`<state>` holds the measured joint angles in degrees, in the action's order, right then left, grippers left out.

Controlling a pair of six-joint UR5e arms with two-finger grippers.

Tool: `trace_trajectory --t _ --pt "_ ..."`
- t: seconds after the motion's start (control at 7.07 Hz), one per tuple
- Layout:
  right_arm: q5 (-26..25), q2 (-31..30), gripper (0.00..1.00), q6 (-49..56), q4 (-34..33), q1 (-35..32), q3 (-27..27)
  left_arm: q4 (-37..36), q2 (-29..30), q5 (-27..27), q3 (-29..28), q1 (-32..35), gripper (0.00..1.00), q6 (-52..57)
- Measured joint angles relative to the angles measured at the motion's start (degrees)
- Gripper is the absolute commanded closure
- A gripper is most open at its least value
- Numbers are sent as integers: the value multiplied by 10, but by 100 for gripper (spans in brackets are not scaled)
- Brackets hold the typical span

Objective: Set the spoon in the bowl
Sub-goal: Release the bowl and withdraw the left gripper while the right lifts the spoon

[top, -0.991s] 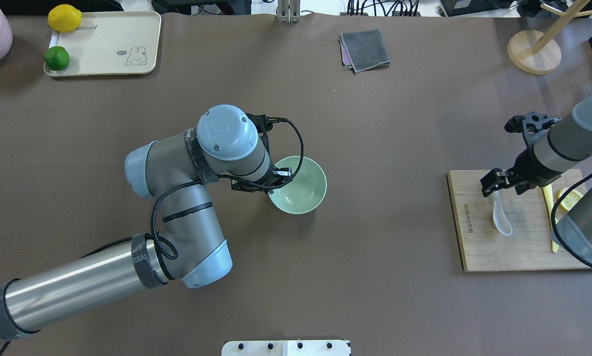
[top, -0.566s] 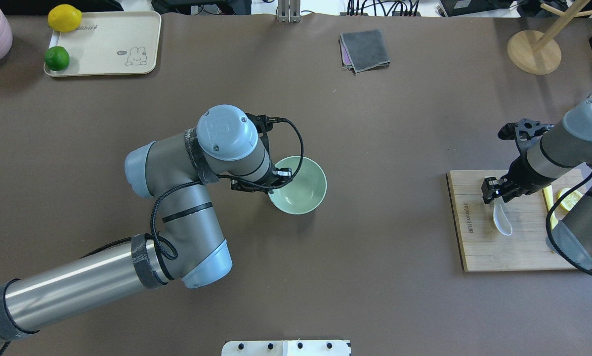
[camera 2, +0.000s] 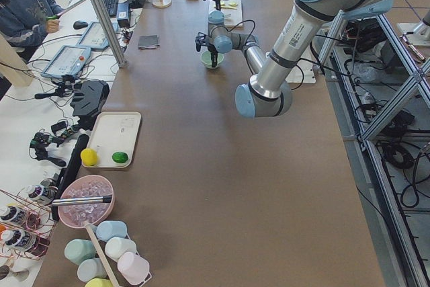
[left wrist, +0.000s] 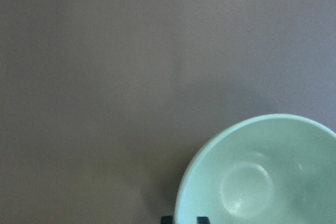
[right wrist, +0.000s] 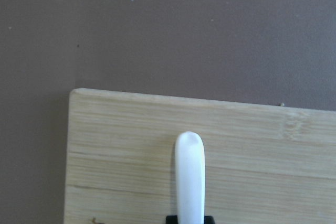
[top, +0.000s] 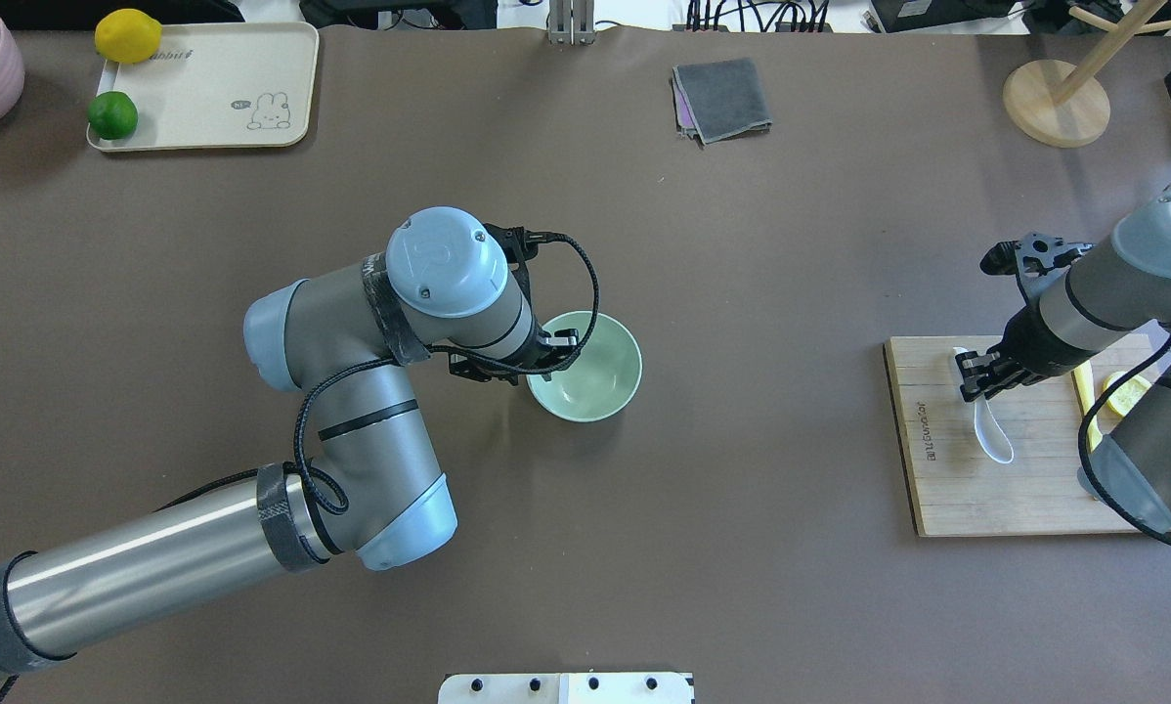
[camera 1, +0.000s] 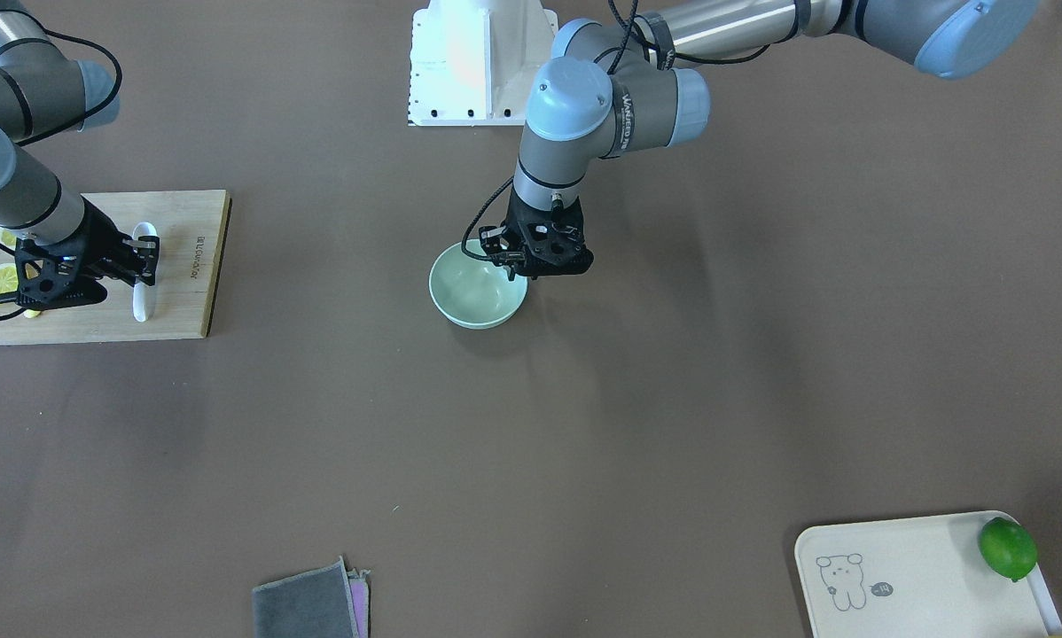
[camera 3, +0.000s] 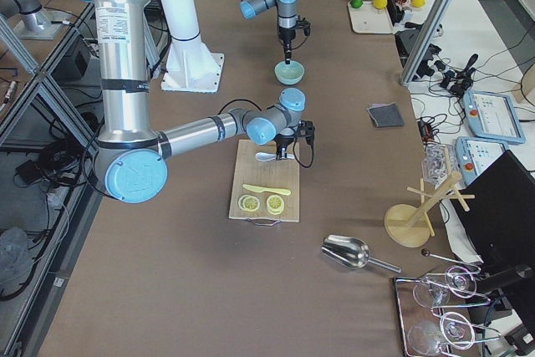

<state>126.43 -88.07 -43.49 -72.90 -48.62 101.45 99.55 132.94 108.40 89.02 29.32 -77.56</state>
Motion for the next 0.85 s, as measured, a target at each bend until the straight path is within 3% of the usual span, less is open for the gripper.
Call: trace_trajectory --t 0.42,0.85 --pt "6 59 100 -40 -14 -6 33 -27 -86 34 110 55 2 79" --pt "-36 201 100 -188 -53 58 29 -30 -204 87 159 151 2 252"
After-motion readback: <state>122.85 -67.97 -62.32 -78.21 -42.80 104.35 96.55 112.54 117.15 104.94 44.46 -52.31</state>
